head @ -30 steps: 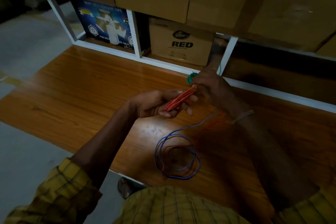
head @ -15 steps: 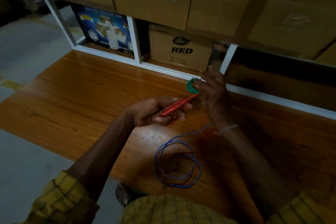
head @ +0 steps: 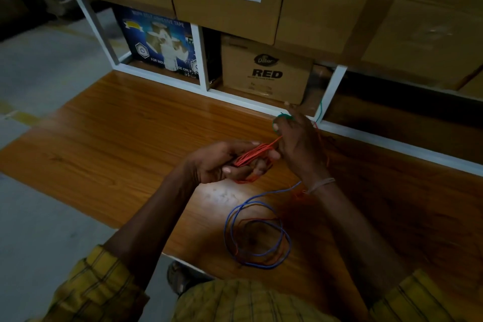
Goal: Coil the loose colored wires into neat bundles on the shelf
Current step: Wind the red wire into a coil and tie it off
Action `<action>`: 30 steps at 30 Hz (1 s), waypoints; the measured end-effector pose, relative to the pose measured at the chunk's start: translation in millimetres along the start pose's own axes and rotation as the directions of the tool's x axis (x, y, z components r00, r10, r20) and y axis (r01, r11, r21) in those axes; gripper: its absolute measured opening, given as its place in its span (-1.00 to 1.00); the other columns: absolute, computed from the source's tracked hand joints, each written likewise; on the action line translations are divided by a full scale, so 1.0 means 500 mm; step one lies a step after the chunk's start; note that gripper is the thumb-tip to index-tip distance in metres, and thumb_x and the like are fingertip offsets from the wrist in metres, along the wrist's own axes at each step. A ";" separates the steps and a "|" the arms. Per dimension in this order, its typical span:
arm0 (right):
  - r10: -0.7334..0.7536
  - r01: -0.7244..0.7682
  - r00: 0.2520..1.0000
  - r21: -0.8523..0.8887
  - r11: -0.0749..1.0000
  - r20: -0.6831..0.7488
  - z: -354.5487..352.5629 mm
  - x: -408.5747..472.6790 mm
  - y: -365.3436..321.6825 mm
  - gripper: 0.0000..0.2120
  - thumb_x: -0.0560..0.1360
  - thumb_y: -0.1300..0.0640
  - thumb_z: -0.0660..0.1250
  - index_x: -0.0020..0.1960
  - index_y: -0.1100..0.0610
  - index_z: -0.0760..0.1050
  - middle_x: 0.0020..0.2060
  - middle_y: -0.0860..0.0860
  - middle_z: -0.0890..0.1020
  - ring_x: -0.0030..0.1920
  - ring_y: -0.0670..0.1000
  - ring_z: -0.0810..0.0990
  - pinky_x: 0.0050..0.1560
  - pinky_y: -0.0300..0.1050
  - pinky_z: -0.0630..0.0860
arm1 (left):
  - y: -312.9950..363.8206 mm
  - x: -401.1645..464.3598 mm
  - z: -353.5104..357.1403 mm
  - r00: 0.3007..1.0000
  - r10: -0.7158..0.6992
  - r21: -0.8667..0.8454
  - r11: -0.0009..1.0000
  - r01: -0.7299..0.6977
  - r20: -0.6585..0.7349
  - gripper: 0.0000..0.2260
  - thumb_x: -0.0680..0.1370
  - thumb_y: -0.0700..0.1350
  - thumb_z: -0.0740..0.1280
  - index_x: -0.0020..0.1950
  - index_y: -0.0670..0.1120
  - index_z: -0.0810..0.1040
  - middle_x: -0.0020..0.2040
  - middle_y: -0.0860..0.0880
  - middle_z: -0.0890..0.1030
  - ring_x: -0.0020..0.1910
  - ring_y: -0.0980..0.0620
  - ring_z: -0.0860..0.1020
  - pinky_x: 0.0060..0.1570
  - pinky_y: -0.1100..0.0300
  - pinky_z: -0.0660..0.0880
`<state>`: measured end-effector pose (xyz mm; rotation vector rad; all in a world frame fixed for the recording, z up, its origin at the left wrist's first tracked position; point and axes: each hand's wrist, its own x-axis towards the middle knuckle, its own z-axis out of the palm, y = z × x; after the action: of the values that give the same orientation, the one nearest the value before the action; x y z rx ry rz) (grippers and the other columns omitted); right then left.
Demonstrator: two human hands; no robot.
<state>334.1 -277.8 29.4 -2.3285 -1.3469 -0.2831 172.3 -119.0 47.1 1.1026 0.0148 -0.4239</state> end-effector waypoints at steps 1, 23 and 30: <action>0.002 0.001 1.000 -0.095 0.995 0.028 0.004 0.001 -0.001 -0.83 0.56 0.15 0.19 0.10 0.04 0.50 0.21 0.14 0.66 0.59 0.07 0.25 0.55 0.40 0.03 | -0.002 -0.001 0.001 1.000 0.000 -0.017 1.000 0.000 0.013 -0.56 0.80 -0.10 -0.08 0.35 -0.20 0.56 -0.15 -0.09 0.59 -0.53 0.13 0.18 -0.52 0.28 0.10; -0.026 -0.087 0.897 0.234 0.968 0.442 0.073 -0.071 -0.139 -0.80 0.63 0.09 0.26 0.19 0.19 0.46 -0.02 0.19 0.66 0.01 0.25 0.61 -0.06 0.08 0.50 | 0.025 0.024 -0.011 0.874 0.286 -0.185 0.906 -0.380 -0.394 -0.57 0.78 -0.05 0.11 0.66 -0.02 0.22 0.38 -0.25 0.56 0.29 -0.27 0.56 0.05 0.14 0.66; -0.046 -0.131 0.866 0.316 0.940 0.498 -0.038 -0.066 -0.126 -0.85 0.59 0.08 0.36 -0.15 0.05 0.53 -0.38 -0.12 0.50 -0.35 -0.16 0.50 -0.29 -0.12 0.39 | 0.010 0.033 -0.039 0.760 0.364 0.470 0.878 -0.087 -0.539 -0.55 0.78 0.08 0.08 0.66 0.05 0.11 0.05 -0.18 0.73 -0.04 -0.11 0.66 0.06 0.05 0.60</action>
<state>263.9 -285.1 50.2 -2.1999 -1.4234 0.5731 192.9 -105.6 39.1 1.6178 0.3796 0.1954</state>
